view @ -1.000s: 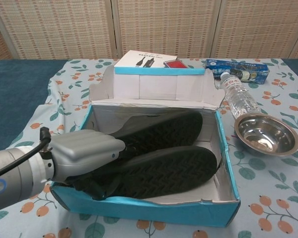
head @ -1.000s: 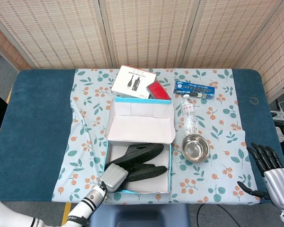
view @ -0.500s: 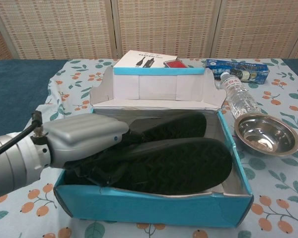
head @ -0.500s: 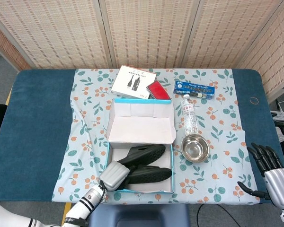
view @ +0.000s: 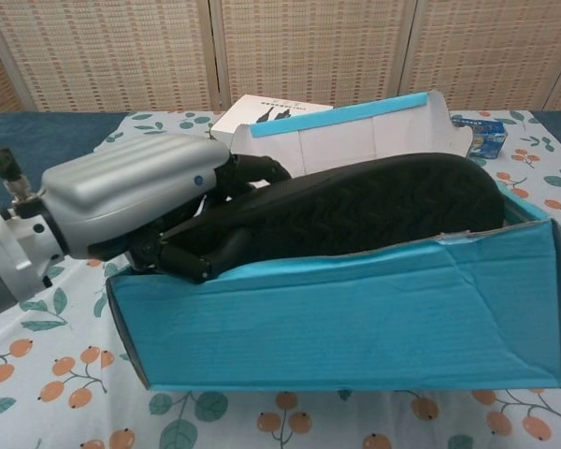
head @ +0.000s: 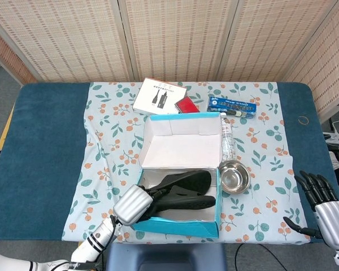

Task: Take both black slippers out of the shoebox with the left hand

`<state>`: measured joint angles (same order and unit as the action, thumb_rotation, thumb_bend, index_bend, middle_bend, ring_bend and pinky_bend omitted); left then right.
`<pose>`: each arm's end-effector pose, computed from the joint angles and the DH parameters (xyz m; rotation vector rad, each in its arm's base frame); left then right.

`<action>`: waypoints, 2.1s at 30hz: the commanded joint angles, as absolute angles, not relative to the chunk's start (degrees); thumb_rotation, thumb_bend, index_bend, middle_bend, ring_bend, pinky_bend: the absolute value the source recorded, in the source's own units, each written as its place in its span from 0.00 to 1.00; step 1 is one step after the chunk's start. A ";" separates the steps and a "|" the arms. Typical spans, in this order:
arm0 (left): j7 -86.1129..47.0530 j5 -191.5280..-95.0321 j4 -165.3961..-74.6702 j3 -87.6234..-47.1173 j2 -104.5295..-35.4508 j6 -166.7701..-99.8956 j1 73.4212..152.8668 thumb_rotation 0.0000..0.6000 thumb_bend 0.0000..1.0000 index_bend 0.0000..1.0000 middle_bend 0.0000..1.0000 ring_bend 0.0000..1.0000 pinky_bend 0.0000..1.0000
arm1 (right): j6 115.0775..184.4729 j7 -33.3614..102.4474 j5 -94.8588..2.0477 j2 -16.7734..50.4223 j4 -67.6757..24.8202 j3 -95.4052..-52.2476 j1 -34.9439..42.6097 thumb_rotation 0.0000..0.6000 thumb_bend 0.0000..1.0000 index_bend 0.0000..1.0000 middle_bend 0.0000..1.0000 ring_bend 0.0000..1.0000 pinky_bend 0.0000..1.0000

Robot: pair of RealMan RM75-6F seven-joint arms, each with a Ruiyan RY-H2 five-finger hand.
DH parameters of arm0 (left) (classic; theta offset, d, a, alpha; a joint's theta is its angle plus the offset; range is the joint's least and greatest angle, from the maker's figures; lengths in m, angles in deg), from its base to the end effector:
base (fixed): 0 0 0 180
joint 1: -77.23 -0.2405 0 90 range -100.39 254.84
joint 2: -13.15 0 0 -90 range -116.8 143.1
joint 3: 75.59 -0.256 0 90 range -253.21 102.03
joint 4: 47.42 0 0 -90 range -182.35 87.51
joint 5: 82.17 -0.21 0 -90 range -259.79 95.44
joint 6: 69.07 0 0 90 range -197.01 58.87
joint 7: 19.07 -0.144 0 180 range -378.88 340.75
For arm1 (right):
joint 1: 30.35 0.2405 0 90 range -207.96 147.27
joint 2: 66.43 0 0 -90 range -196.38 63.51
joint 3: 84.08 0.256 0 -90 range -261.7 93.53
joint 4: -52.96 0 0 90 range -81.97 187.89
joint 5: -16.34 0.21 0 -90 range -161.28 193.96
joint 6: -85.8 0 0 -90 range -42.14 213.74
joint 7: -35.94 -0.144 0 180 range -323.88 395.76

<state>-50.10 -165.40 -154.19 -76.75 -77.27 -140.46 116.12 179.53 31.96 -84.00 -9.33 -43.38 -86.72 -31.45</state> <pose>-0.0704 0.2244 -0.0133 -2.0574 -0.7283 -1.2691 -0.2875 -0.1267 0.1833 1.5010 -0.8644 1.0118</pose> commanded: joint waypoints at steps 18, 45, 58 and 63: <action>-52.70 -175.67 -140.84 -77.70 -84.10 -148.09 107.90 1.00 0.65 0.90 0.88 0.70 0.74 | 176.86 32.77 -90.94 -5.88 -39.67 -87.19 -27.63 0.69 0.13 0.00 0.00 0.00 0.00; -33.99 -163.99 -102.13 -64.37 -74.29 -150.64 103.20 1.00 0.61 0.81 0.79 0.66 0.69 | 188.08 28.51 -93.76 -8.52 -40.38 -89.09 -32.51 0.69 0.13 0.00 0.00 0.00 0.00; -28.44 -159.77 -78.72 -65.80 -86.90 -140.33 103.00 1.00 0.49 0.20 0.32 0.33 0.51 | 187.76 26.59 -94.17 -9.36 -40.32 -89.61 -32.24 0.69 0.13 0.00 0.00 0.00 0.00; -29.37 -158.38 -80.22 -66.16 -87.09 -136.36 102.40 1.00 0.45 0.00 0.08 0.15 0.45 | 188.19 26.40 -94.44 -9.53 -40.28 -89.71 -32.43 0.69 0.13 0.00 0.00 0.00 0.00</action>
<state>-29.05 -158.91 -79.74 -66.00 -86.86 -137.01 102.70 188.16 26.40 -94.43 -9.53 -40.29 -89.71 -32.42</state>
